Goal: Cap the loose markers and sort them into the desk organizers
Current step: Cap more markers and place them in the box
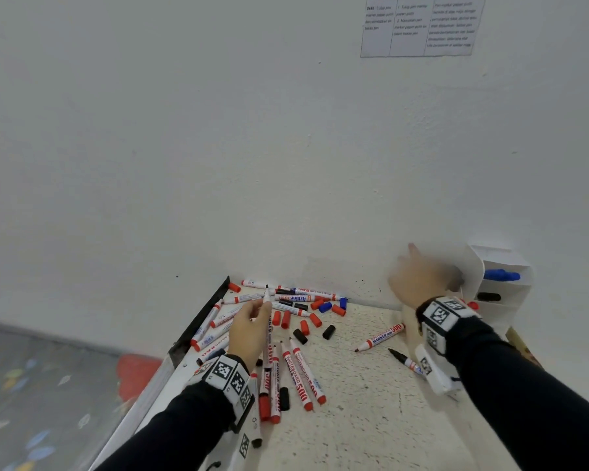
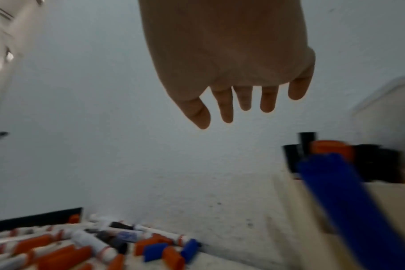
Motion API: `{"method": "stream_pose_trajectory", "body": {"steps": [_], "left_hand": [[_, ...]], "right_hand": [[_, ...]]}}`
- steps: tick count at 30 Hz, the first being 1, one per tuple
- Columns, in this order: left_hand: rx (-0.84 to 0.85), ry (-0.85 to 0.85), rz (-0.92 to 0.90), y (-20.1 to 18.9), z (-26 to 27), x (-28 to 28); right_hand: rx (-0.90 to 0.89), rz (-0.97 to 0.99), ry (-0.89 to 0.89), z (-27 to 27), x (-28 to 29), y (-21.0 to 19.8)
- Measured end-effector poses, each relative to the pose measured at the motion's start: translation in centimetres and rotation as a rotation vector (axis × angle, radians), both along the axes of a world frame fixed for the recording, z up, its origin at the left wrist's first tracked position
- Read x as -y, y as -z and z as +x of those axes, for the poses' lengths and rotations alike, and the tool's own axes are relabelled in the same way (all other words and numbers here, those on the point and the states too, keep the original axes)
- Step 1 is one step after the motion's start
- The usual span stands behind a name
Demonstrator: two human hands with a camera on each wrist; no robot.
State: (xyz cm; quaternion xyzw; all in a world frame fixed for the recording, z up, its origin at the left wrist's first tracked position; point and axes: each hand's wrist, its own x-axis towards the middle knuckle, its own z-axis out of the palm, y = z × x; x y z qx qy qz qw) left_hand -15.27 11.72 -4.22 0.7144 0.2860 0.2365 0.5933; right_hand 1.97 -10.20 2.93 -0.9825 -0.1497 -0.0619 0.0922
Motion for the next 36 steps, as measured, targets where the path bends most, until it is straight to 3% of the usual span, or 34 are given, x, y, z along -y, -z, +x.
{"method": "stream_pose_trajectory", "body": {"steps": [2, 4, 7, 9, 12, 14, 20, 23, 27, 31, 36], "left_hand": [[0.007, -0.017, 0.000, -0.2, -0.4, -0.2], [0.019, -0.014, 0.005, -0.1, -0.9, -0.4], [-0.008, -0.011, 0.065, 0.3, -1.8, -0.7], [-0.041, -0.006, 0.084, 0.3, -2.5, -1.0], [-0.095, 0.024, 0.085, 0.6, -3.7, -1.4], [-0.137, 0.039, 0.139, 0.9, -4.3, -1.7], [-0.192, 0.034, 0.247, 1.8, -5.3, -2.0], [-0.203, 0.045, 0.235, 2.2, -5.4, -1.8], [-0.239, 0.108, 0.277, 2.9, -5.3, -1.3], [-0.265, 0.123, 0.260, 3.3, -5.3, -0.8], [-0.269, 0.139, 0.291, 3.6, -5.6, -0.2]], "right_hand": [[0.033, 0.189, -0.077, -2.0, -2.2, 0.2], [-0.143, 0.354, -0.258, -4.5, -4.3, 1.1], [-0.531, 0.154, -0.549, -9.6, -7.3, 3.3], [-0.634, -0.005, -0.600, -12.2, -8.6, 5.6], [-0.529, -0.108, -0.593, -14.2, -9.6, 8.0], [-0.469, -0.068, -0.570, -14.4, -9.9, 8.7], [-0.394, -0.169, -0.651, -13.8, -9.4, 9.1], [-0.360, -0.117, -0.625, -13.9, -9.0, 9.0], [-0.374, -0.014, -0.619, -13.3, -8.3, 8.6], [-0.386, -0.126, -0.739, -13.2, -7.9, 8.9], [-0.446, -0.144, -0.713, -13.2, -7.5, 9.2]]}}
